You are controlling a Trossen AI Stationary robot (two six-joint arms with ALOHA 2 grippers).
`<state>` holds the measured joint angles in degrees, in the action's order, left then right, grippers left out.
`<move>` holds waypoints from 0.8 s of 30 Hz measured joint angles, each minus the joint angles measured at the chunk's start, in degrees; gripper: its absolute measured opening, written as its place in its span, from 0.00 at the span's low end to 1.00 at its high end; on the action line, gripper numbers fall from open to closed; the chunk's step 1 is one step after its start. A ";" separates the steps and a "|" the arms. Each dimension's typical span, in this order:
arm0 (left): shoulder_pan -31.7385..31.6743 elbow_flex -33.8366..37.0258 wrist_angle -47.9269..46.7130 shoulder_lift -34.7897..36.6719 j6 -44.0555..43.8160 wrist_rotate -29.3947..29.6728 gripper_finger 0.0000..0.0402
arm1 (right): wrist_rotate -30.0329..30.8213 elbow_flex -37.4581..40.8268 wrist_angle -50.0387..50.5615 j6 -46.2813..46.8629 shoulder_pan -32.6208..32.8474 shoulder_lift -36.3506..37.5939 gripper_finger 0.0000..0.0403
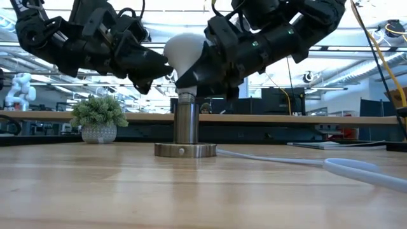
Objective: Screw lightbulb
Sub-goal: Insert the white light bulb into the gold lamp
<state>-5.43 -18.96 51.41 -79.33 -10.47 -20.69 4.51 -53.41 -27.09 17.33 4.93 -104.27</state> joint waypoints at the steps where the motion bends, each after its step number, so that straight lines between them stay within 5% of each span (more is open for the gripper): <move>1: 0.21 0.00 -0.33 0.00 0.28 0.02 0.34 | 0.02 0.00 0.25 -0.98 0.16 0.00 0.46; 20: 5.92 0.00 0.57 0.00 9.56 5.28 0.34 | 0.62 0.00 4.54 -7.33 1.69 0.00 0.38; 24: 6.01 0.00 0.55 -0.02 9.66 5.29 0.34 | 4.70 0.00 4.29 -12.67 2.35 0.00 0.38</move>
<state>0.58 -18.96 51.96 -79.35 -0.82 -15.40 9.21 -53.41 -22.81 4.66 7.28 -104.27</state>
